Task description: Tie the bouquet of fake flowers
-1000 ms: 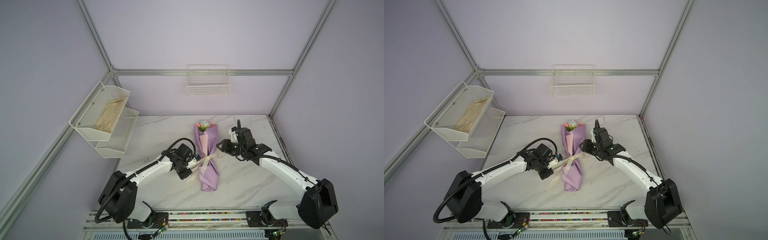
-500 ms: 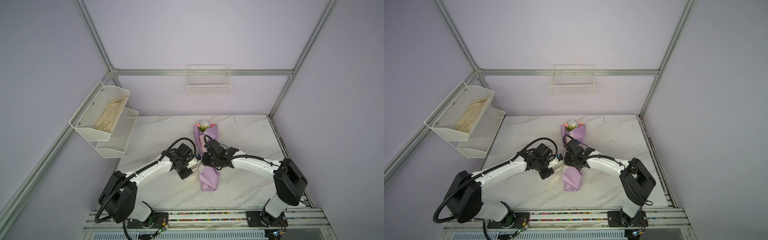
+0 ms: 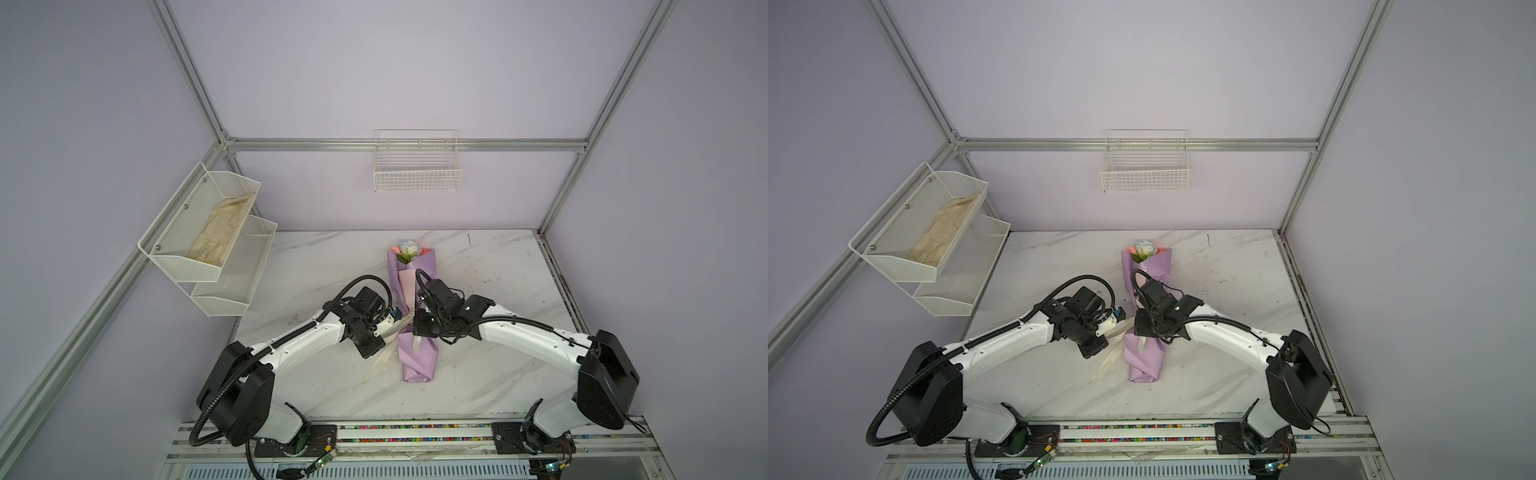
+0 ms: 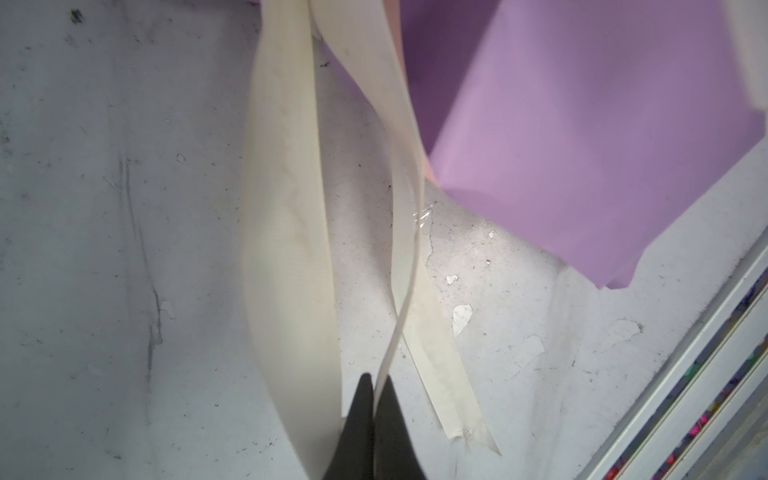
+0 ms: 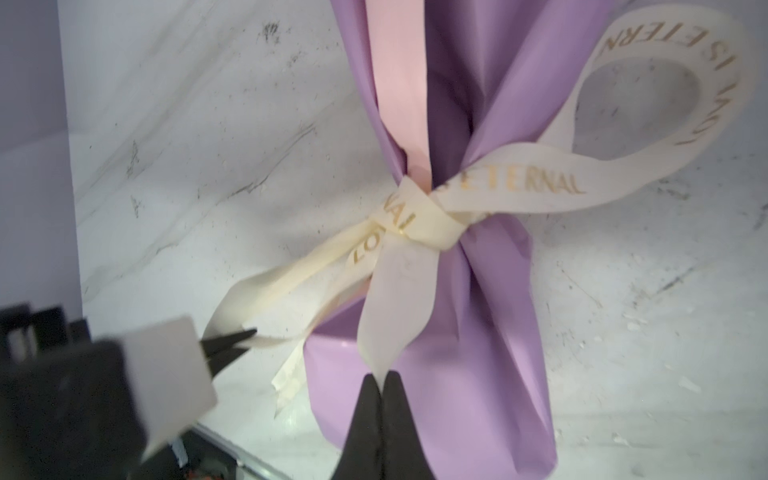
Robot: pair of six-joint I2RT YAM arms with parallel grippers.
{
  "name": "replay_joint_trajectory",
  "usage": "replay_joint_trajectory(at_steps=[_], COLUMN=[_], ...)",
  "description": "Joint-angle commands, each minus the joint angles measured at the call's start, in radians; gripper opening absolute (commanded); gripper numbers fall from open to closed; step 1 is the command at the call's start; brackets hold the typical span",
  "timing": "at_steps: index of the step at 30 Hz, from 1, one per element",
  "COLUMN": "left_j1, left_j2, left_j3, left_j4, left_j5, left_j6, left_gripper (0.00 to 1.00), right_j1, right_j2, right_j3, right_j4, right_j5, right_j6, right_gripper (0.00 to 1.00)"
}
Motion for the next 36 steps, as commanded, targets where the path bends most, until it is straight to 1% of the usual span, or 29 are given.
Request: replay_joint_trajectory(at_steps=[1, 3, 7, 10, 11, 12, 13, 14, 15, 17, 19, 20, 21, 22, 23, 26, 27, 28, 29, 31, 33, 34, 36], left_j1=[0.007, 0.006, 0.008, 0.009, 0.008, 0.008, 0.009, 0.008, 0.008, 0.007, 0.008, 0.008, 0.008, 0.008, 0.009, 0.008, 0.008, 0.008, 0.008, 0.008, 0.008, 0.008, 0.008], left_j2=[-0.023, -0.023, -0.023, -0.023, -0.024, -0.024, -0.023, -0.023, -0.023, -0.023, -0.023, -0.024, -0.023, -0.023, -0.023, -0.023, -0.023, -0.024, -0.023, -0.023, -0.024, -0.024, -0.023], left_j3=[0.080, 0.078, 0.078, 0.078, 0.078, 0.079, 0.080, 0.081, 0.080, 0.078, 0.078, 0.080, 0.079, 0.080, 0.080, 0.077, 0.075, 0.076, 0.077, 0.075, 0.079, 0.078, 0.079], left_j4=[0.012, 0.011, 0.007, 0.005, 0.005, 0.004, -0.001, -0.003, -0.003, -0.001, 0.000, -0.002, -0.001, -0.001, -0.001, 0.000, 0.001, 0.003, 0.003, 0.005, 0.004, 0.006, 0.005], left_j5=[-0.015, -0.017, -0.022, -0.019, -0.025, -0.027, -0.026, -0.023, -0.020, -0.016, -0.016, -0.019, -0.018, -0.014, -0.012, -0.016, -0.014, -0.009, -0.003, 0.000, -0.002, -0.001, -0.001], left_j6=[-0.012, -0.012, -0.011, -0.013, -0.014, -0.014, -0.014, -0.014, -0.014, -0.014, -0.015, -0.013, -0.015, -0.017, -0.016, -0.015, -0.015, -0.014, -0.014, -0.012, -0.009, -0.011, -0.010], left_gripper=[0.00, 0.00, 0.00, 0.00, 0.00, 0.00, 0.00, 0.00, 0.00, 0.00, 0.00, 0.00, 0.00, 0.00, 0.00, 0.00, 0.00, 0.00, 0.00, 0.00, 0.00, 0.00, 0.00], right_j1=[0.011, 0.014, 0.041, 0.046, 0.047, 0.046, 0.047, 0.047, 0.039, -0.029, -0.140, -0.221, -0.310, -0.383, -0.437, -0.507, -0.516, -0.517, -0.516, -0.516, -0.516, -0.517, -0.516], right_j2=[-0.114, -0.148, -0.193, -0.201, -0.203, -0.204, -0.201, -0.204, -0.219, -0.230, -0.210, -0.187, -0.163, -0.140, -0.116, -0.021, 0.019, 0.069, 0.124, 0.200, 0.263, 0.283, 0.301], right_j3=[-0.082, -0.124, -0.225, -0.251, -0.258, -0.249, -0.214, -0.164, -0.127, -0.070, -0.037, -0.027, -0.025, -0.023, -0.033, -0.046, -0.042, -0.023, 0.002, 0.033, 0.061, 0.079, 0.085], right_j4=[-0.098, -0.135, -0.163, -0.169, -0.155, -0.155, -0.193, -0.229, -0.240, -0.240, -0.255, -0.261, -0.246, -0.212, -0.138, 0.055, 0.092, 0.120, 0.131, 0.141, 0.165, 0.163, 0.202], right_j5=[-0.146, -0.203, -0.288, -0.276, -0.314, -0.323, -0.275, -0.195, -0.138, -0.094, -0.023, 0.021, 0.031, 0.000, -0.065, -0.184, -0.220, -0.270, -0.309, -0.300, -0.363, -0.350, -0.384], right_j6=[-0.055, -0.085, -0.091, -0.115, -0.122, -0.127, -0.159, -0.140, -0.134, -0.160, -0.181, -0.191, -0.201, -0.209, -0.207, -0.186, -0.183, -0.206, -0.254, -0.296, -0.349, -0.360, -0.368], right_gripper=[0.00, 0.00, 0.00, 0.02, 0.04, 0.14, 0.23, 0.33, 0.38, 0.43, 0.45, 0.46, 0.46, 0.46, 0.46, 0.48, 0.50, 0.51, 0.51, 0.51, 0.51, 0.51, 0.51])
